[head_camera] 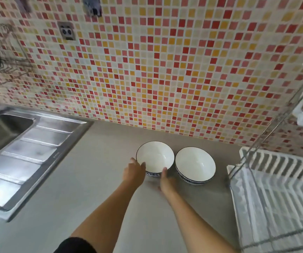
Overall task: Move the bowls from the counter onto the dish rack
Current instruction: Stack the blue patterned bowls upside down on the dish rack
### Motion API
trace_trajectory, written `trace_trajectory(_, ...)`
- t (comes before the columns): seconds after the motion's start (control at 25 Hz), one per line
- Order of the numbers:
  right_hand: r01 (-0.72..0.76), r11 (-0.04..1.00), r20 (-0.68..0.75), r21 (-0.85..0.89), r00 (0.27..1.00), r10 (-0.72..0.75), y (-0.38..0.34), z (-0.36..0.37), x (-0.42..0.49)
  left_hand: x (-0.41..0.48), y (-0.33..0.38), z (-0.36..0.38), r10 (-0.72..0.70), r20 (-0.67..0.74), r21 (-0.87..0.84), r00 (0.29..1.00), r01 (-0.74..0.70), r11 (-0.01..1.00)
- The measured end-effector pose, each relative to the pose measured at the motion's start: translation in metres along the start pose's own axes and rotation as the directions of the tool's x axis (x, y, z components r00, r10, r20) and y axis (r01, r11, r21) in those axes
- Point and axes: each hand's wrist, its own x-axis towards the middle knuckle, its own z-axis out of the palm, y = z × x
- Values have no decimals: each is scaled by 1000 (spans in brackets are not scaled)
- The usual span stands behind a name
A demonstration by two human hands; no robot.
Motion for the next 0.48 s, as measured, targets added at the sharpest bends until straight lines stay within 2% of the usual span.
trace_trajectory(0.12,54,998,-38,9,998,-54,-17,2,9,19,-3,15,-17,12,-45,1000,17,999)
trace_trajectory(0.28,28,996,-47,-84,998,-32,-21,1,3,16,-7,21,-64,-5,-155,998,63,986)
trace_trajectory(0.48,115,990,12,87,993,-117,-25,-3,-33,-8,-2,-12,23,-112,-256,993,-51,965)
